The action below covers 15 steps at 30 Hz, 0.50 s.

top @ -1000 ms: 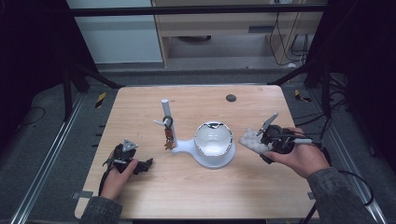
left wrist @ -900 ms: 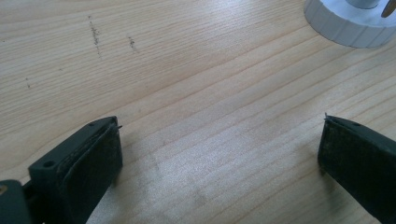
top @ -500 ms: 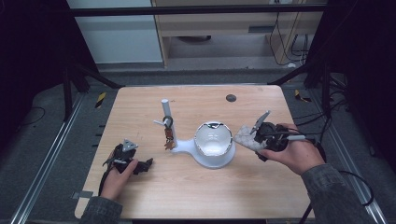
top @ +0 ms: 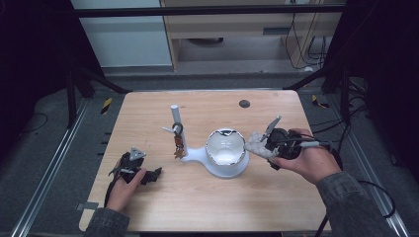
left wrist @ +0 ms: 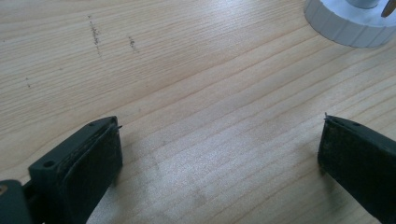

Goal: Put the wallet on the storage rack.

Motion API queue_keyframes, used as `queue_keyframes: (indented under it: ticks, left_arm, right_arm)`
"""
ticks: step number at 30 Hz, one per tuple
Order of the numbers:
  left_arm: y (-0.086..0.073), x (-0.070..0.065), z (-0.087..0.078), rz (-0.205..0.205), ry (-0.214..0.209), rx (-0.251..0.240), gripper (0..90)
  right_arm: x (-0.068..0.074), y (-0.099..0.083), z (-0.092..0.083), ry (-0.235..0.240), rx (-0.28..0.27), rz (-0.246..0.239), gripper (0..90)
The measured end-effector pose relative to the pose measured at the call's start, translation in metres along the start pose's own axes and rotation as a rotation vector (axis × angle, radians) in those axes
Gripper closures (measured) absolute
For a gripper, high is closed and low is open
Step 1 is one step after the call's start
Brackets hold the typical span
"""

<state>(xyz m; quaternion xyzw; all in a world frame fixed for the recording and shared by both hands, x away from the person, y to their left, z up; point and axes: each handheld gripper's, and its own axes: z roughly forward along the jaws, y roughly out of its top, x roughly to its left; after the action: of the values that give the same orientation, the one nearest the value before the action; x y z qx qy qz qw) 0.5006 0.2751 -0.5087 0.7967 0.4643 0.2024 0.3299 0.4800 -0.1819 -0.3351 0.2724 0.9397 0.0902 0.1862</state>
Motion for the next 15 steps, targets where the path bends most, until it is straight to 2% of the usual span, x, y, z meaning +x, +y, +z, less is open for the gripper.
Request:
queue_keyframes:
  ticks: [15]
  left_arm:
    - [0.0, 0.0, 0.0, 0.003, 0.001, 0.0, 0.0]
  right_arm:
    - [0.008, 0.016, -0.002, 0.003, -0.006, -0.047, 31.4]
